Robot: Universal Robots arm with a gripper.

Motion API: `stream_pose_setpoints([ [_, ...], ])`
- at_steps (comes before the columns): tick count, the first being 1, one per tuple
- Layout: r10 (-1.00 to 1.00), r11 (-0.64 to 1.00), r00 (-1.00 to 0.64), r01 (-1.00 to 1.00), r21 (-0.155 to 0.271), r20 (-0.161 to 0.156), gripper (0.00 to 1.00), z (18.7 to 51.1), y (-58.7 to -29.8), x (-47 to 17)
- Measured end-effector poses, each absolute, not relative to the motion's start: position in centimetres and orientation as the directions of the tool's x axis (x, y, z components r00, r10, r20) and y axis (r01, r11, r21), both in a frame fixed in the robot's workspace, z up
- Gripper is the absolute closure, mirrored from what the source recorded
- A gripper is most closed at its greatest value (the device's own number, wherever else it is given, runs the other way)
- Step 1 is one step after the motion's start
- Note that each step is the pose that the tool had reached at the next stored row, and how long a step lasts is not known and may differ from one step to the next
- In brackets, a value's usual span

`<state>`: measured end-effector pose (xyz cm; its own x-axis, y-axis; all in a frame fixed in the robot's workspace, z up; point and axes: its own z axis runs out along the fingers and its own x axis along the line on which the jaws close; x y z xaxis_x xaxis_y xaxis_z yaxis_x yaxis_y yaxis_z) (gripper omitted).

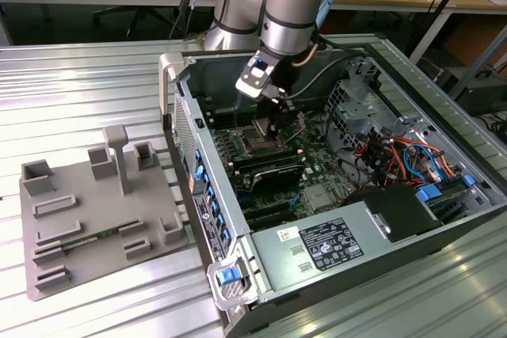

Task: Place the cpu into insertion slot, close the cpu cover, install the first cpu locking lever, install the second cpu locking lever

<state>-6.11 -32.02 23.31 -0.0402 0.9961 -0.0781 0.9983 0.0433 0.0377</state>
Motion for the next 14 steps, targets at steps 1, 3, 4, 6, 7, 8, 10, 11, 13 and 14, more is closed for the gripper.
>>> stream_pose_setpoints([
  [1,0.996,0.043,-0.04,0.998,0.038,-0.078,0.45,23.28,-32.02,-6.13],
  [3,0.996,0.043,-0.04,0.998,0.038,-0.078,0.45,23.25,-32.02,-6.14],
  [4,0.996,0.043,-0.04,0.998,0.038,-0.078,0.45,23.23,-32.02,-6.15],
  [6,0.996,0.043,-0.04,0.998,0.038,-0.078,0.45,23.19,-32.02,-6.17],
  [7,0.996,0.043,-0.04,0.998,0.038,-0.078,0.45,23.14,-32.01,-6.18],
  [8,0.996,0.043,-0.04,0.998,0.038,-0.078,0.45,23.12,-32.01,-6.19],
  [10,0.996,0.043,-0.04,0.998,0.038,-0.078,0.45,23.04,-32.01,-6.22],
  [11,0.996,0.043,-0.04,0.998,0.038,-0.078,0.45,23.0,-32.01,-6.23],
  [13,0.996,0.043,-0.04,0.998,0.038,-0.078,0.45,22.93,-32.01,-6.25],
  [14,0.996,0.043,-0.04,0.998,0.038,-0.078,0.45,22.92,-32.01,-6.26],
])
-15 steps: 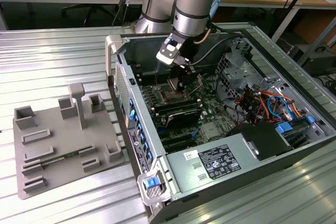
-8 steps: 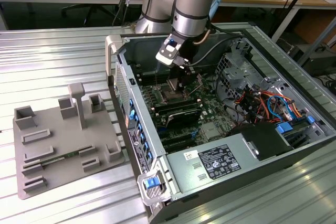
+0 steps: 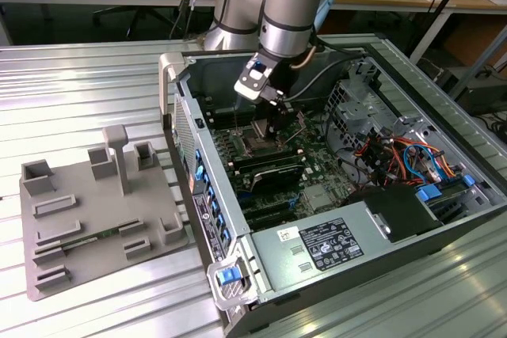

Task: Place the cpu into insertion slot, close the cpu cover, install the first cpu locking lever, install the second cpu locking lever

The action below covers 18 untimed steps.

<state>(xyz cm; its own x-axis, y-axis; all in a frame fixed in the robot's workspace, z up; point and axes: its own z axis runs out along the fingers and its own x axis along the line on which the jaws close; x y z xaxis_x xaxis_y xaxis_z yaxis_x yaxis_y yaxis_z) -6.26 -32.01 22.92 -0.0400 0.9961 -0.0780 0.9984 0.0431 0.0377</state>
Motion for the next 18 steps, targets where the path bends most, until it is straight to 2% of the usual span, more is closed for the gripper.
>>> stream_pose_setpoints([
  [18,0.996,0.043,-0.04,0.998,0.038,-0.078,0.45,22.55,-32.01,-6.72],
])
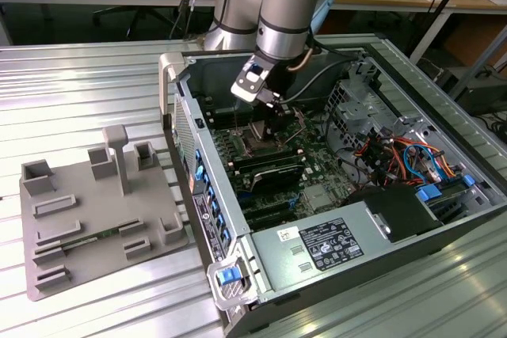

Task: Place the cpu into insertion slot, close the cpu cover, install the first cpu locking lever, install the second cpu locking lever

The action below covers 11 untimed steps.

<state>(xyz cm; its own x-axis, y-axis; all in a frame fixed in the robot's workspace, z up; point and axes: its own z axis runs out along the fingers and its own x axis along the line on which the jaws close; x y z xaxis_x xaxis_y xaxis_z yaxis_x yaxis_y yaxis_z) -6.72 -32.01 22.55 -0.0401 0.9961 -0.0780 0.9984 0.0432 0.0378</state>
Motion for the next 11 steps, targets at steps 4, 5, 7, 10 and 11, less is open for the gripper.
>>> stream_pose_setpoints([
  [4,0.996,0.043,-0.04,0.998,0.038,-0.078,0.45,22.49,-32.01,-6.8],
  [5,0.996,0.043,-0.04,0.998,0.038,-0.078,0.45,22.47,-32.01,-6.82],
  [7,0.996,0.043,-0.04,0.998,0.038,-0.078,0.45,22.41,-32.01,-6.86],
  [10,0.996,0.043,-0.04,0.998,0.038,-0.078,0.45,22.33,-32.01,-6.88],
  [11,0.996,0.043,-0.04,0.998,0.038,-0.078,0.45,22.3,-32.01,-6.88],
])
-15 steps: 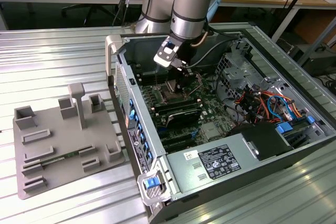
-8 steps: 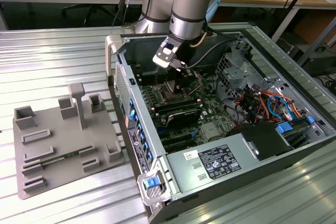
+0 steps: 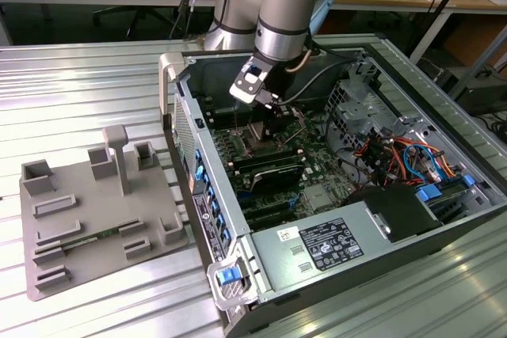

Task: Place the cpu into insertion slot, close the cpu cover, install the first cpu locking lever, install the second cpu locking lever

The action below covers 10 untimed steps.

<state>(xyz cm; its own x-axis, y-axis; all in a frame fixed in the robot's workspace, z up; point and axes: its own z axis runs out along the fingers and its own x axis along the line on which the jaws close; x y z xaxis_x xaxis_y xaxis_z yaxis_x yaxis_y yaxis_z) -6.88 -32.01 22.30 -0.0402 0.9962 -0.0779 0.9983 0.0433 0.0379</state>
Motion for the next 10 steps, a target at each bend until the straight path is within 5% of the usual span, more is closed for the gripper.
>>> stream_pose_setpoints([
  [10,0.996,0.043,-0.04,0.998,0.038,-0.078,0.45,21.88,-32.01,-6.88],
])
